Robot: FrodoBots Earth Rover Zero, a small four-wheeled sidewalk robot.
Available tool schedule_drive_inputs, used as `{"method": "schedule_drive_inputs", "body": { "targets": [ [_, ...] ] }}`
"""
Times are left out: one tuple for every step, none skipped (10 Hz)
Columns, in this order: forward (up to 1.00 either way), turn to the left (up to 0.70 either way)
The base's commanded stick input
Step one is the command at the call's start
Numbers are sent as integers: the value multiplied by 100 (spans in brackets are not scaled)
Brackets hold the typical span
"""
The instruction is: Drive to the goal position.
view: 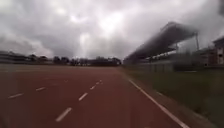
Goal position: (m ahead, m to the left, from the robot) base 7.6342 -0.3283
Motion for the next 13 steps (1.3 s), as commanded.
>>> {"method": "schedule_drive_inputs", "body": {
  "targets": [
    [70, 0],
    [70, 0],
    [70, 0],
    [70, 0],
    [70, 0],
    [70, 0],
    [70, -1],
    [70, -3],
    [70, -11],
    [70, -22],
    [70, -26],
    [70, -26],
    [70, -17]
  ]
}}
